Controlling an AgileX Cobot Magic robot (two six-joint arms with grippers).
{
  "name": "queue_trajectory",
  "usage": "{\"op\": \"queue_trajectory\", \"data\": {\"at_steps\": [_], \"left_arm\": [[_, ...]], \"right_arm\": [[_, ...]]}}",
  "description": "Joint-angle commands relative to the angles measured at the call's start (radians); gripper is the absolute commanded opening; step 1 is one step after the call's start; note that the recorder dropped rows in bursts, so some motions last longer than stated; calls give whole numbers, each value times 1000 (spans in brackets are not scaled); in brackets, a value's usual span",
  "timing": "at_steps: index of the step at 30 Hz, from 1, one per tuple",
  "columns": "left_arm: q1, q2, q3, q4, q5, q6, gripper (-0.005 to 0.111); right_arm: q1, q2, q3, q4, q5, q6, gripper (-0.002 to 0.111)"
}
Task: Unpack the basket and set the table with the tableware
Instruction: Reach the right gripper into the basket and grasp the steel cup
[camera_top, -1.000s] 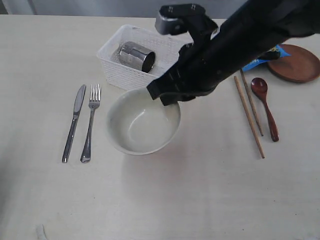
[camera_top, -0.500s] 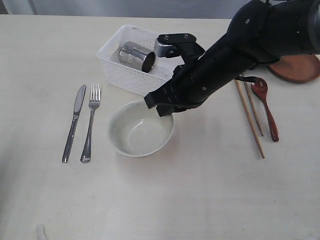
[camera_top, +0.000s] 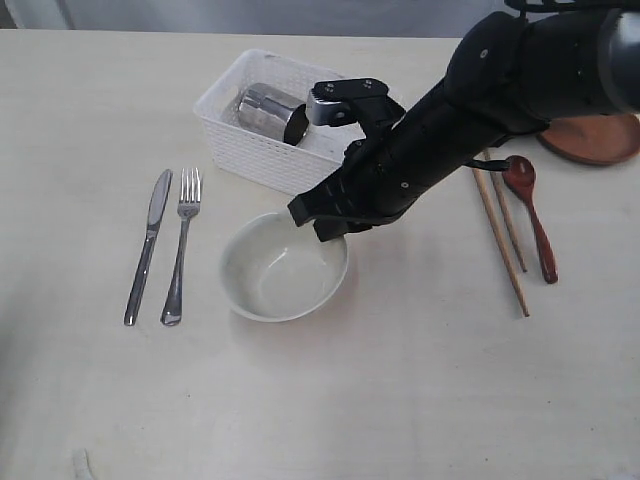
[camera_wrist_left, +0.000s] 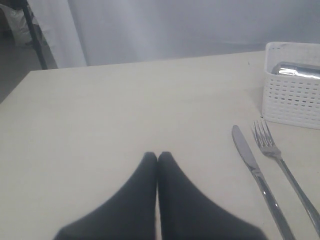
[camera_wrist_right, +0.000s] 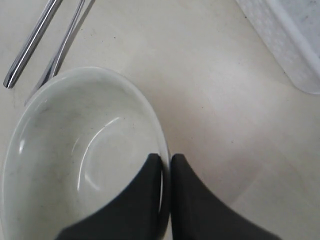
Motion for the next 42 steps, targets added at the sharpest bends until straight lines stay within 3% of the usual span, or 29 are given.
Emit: {"op": "queue_trajectory", "data": {"at_steps": [1, 20, 23, 29, 37, 42], "left_arm": [[-6, -2, 2, 4, -1, -2, 0], [-6, -2, 2, -4, -1, -2, 0], [-6, -2, 2, -4, -1, -2, 0], [-6, -2, 2, -4, -1, -2, 0], [-6, -2, 2, -4, -1, -2, 0], [-6, -2, 2, -4, -1, -2, 0]], "right_arm": [[-3, -3, -1, -29, -1, -10, 0], [-3, 31, 11, -9, -91, 5, 0], [-3, 43, 11, -22, -113, 5, 8], [-3, 39, -7, -45, -123, 5, 37], [-3, -58, -175, -309, 44, 250, 39], [-3, -83, -325, -428, 51, 408, 38]]}}
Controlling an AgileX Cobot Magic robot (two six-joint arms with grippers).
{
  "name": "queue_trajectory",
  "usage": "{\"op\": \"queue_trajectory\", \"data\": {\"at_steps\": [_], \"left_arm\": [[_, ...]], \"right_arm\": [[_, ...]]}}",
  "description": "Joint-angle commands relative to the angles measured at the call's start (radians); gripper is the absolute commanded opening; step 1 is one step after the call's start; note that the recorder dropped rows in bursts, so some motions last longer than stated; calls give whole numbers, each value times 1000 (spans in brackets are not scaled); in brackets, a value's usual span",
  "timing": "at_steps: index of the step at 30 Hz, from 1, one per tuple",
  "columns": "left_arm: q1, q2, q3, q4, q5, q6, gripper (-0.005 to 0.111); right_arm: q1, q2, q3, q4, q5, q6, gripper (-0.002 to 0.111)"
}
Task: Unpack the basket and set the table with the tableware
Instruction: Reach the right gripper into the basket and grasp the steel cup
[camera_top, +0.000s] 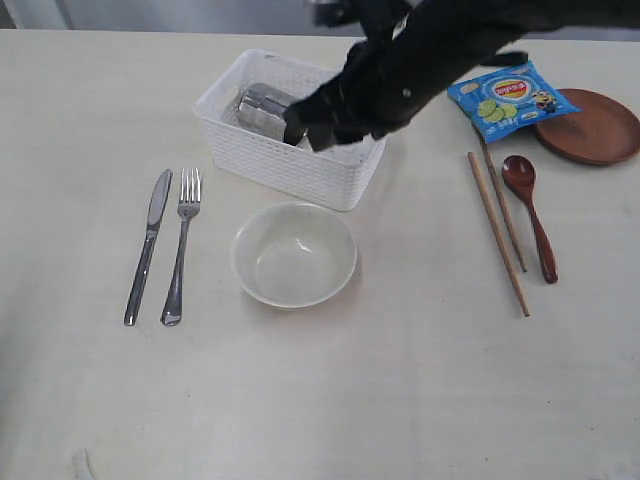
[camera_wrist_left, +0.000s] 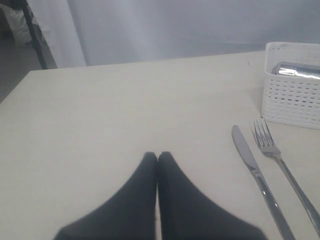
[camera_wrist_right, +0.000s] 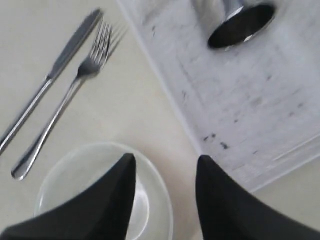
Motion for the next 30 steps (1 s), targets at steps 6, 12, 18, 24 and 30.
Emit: {"op": "queue_trajectory", "data": {"at_steps": [6, 12, 18, 24, 30], "left_arm": [[-6, -2, 2, -1, -1, -2, 0], [-6, -2, 2, -1, -1, -2, 0], [-6, -2, 2, -1, -1, -2, 0], [-6, -2, 2, -1, -1, -2, 0], [-6, -2, 2, -1, -1, -2, 0]], "right_arm": [[-29, 99, -281, -85, 26, 155, 38], [-124, 265, -408, -7, 121, 186, 38], [-163, 404, -439, 98, 137, 86, 38], [-186, 472, -532, -274, 205, 364, 38], [-252, 470, -638, -282, 286, 364, 38]]}}
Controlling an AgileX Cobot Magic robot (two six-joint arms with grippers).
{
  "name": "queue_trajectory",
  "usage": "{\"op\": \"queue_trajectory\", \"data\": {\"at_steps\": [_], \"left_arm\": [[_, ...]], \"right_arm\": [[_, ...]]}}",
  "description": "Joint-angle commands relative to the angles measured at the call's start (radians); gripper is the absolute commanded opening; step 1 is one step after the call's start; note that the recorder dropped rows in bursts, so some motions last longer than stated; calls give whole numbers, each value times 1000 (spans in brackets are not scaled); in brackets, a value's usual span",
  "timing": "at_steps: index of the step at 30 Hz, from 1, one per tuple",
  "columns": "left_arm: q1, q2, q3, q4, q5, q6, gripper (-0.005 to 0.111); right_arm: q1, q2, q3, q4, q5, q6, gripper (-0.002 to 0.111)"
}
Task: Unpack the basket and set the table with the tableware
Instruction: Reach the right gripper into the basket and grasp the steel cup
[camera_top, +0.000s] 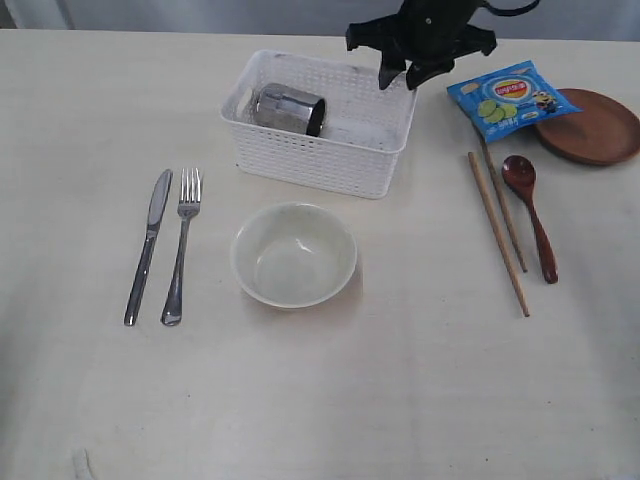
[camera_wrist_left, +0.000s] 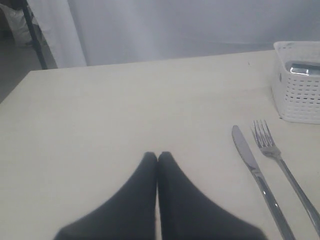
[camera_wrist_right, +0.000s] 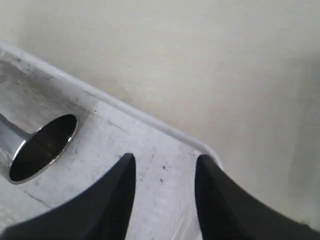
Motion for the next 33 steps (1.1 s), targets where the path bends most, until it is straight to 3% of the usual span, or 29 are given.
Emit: {"op": "queue_trajectory", "data": {"at_steps": [1, 4, 11, 20, 33], "left_arm": [[-6, -2, 2, -1, -1, -2, 0], [-6, -2, 2, -1, -1, -2, 0], [-6, -2, 2, -1, -1, -2, 0], [-6, -2, 2, -1, -1, -2, 0], [-6, -2, 2, -1, -1, -2, 0]], "right_arm": [[-43, -6, -51, -37, 31, -6, 38], [-95, -6, -57, 1, 43, -8, 38], [-107, -6, -57, 500, 87, -254, 38], [-1, 45, -57, 540, 23, -240, 38], [2, 155, -57, 605, -32, -257, 38]]}}
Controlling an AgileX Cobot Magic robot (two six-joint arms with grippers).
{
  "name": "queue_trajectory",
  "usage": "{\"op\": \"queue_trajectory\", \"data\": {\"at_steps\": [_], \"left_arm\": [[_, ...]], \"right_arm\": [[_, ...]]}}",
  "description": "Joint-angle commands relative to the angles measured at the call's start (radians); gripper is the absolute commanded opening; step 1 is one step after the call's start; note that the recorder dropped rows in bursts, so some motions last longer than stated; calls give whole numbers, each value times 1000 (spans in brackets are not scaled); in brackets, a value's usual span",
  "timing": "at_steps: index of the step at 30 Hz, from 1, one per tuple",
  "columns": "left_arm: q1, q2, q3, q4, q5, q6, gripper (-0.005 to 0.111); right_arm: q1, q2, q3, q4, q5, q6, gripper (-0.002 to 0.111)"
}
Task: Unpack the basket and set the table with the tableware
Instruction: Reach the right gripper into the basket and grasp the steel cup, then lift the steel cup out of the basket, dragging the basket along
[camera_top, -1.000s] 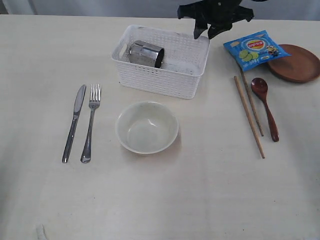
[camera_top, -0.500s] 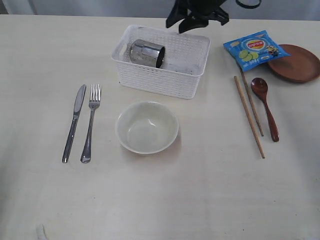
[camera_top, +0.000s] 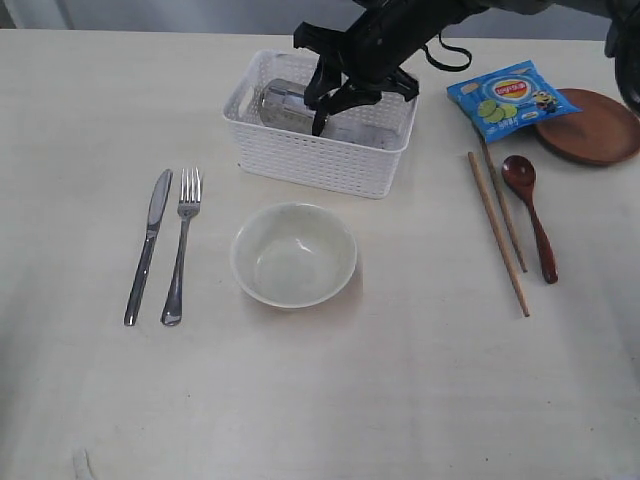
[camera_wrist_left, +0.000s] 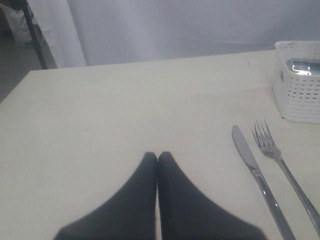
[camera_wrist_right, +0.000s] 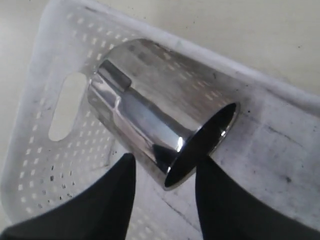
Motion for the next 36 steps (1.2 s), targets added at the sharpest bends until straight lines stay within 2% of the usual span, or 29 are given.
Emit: {"op": "queue_trajectory", "data": {"at_steps": [1, 8, 10, 13, 27, 33, 36], "left_arm": [[-6, -2, 2, -1, -1, -2, 0], [-6, -2, 2, -1, -1, -2, 0], [-6, -2, 2, -1, -1, -2, 0], [-6, -2, 2, -1, -1, -2, 0], [-6, -2, 2, -1, -1, -2, 0], [-6, -2, 2, -1, -1, -2, 0], [-6, -2, 2, -1, -1, -2, 0]], "right_arm": [[-3, 21, -1, 83, -47, -37, 38], [-3, 40, -1, 247, -88, -171, 36], [-3, 38, -1, 247, -90, -182, 24], [-5, 29, -1, 249, -90, -234, -1], [-79, -167, -1, 246, 15, -295, -1], [-21, -244, -1, 246, 98, -303, -1], [42, -261, -1, 215, 117, -317, -1]]}}
